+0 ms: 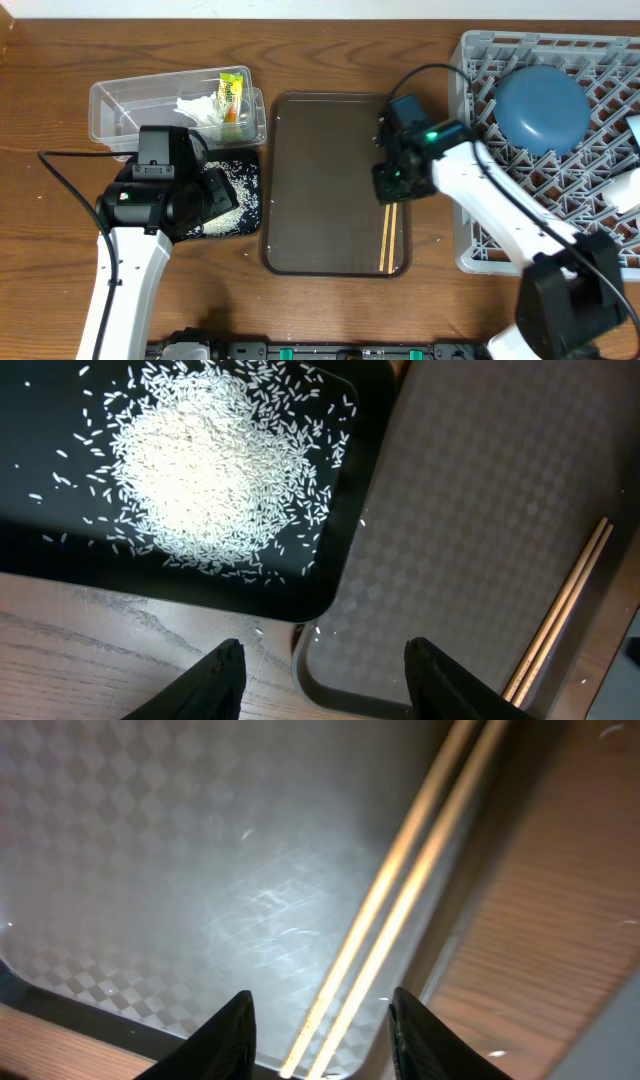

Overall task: Sort waste into correct bins and load items into the dishwasher rack
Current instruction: 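Reach the right gripper to the chopsticks and grasp one, then place the chopstick into the dish rack with the right gripper, then reach the right gripper back to the remaining chopstick and grasp it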

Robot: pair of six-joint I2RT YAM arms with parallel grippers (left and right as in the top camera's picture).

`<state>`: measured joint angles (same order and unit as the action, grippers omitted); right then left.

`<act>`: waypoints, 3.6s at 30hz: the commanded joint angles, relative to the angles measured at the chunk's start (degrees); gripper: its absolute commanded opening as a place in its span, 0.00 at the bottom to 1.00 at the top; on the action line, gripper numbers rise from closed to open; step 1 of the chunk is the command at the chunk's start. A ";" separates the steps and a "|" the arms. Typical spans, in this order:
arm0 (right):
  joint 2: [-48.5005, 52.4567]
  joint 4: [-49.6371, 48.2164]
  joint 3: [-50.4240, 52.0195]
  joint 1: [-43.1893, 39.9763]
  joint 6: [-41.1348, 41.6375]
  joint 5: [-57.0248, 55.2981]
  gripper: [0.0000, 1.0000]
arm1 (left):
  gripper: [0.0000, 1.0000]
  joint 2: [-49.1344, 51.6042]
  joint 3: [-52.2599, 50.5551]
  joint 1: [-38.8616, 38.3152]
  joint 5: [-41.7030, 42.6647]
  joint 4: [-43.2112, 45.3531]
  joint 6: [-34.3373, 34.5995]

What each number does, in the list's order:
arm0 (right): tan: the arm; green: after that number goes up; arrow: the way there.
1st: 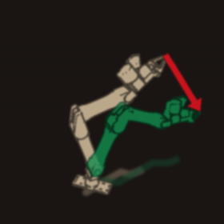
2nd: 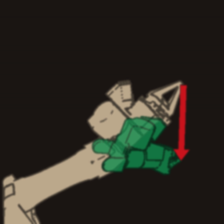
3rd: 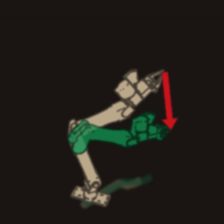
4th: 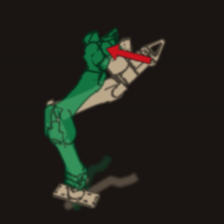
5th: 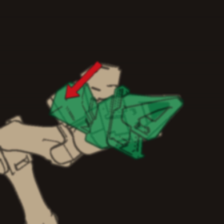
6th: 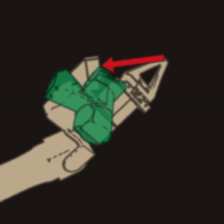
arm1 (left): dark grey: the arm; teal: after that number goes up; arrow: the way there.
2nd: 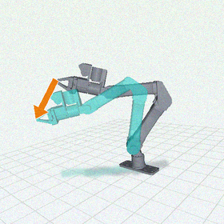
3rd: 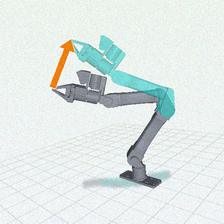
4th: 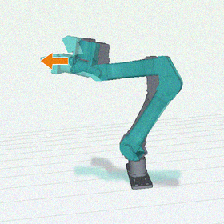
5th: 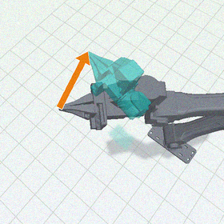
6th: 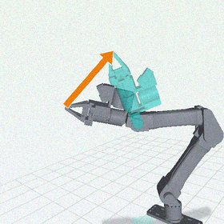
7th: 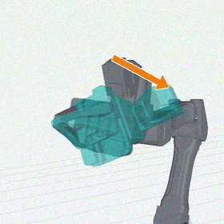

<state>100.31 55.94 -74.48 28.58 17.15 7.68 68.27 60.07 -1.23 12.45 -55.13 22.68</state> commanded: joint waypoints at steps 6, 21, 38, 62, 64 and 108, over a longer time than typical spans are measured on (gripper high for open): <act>5.09 0.22 1.64 4.15 8.11 -0.33 0.40 | 0.54 0.26 0.13 0.24 -0.74 -0.13 -0.33; 5.99 -4.61 8.76 5.11 13.07 -2.95 0.41 | 0.54 0.26 0.13 0.24 -0.74 -0.15 -0.33; 5.99 -9.14 12.66 6.86 17.18 -3.78 0.41 | 0.54 0.26 0.13 0.24 -0.74 -0.59 -0.33; -1.95 -3.85 3.87 1.40 9.25 -4.31 0.01 | 0.54 0.26 0.13 0.24 -0.74 -0.81 -0.33; -5.22 -2.73 1.95 -1.09 7.13 -4.46 0.01 | 0.54 0.26 0.13 0.24 -0.74 -1.01 -0.33; -14.71 -0.17 -3.72 -17.40 -13.94 5.86 0.46 | 0.54 0.26 0.13 0.24 -0.74 -1.18 -0.31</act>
<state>84.62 55.51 -78.70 7.73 2.59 9.91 68.27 60.07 -1.23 12.45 -56.16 22.68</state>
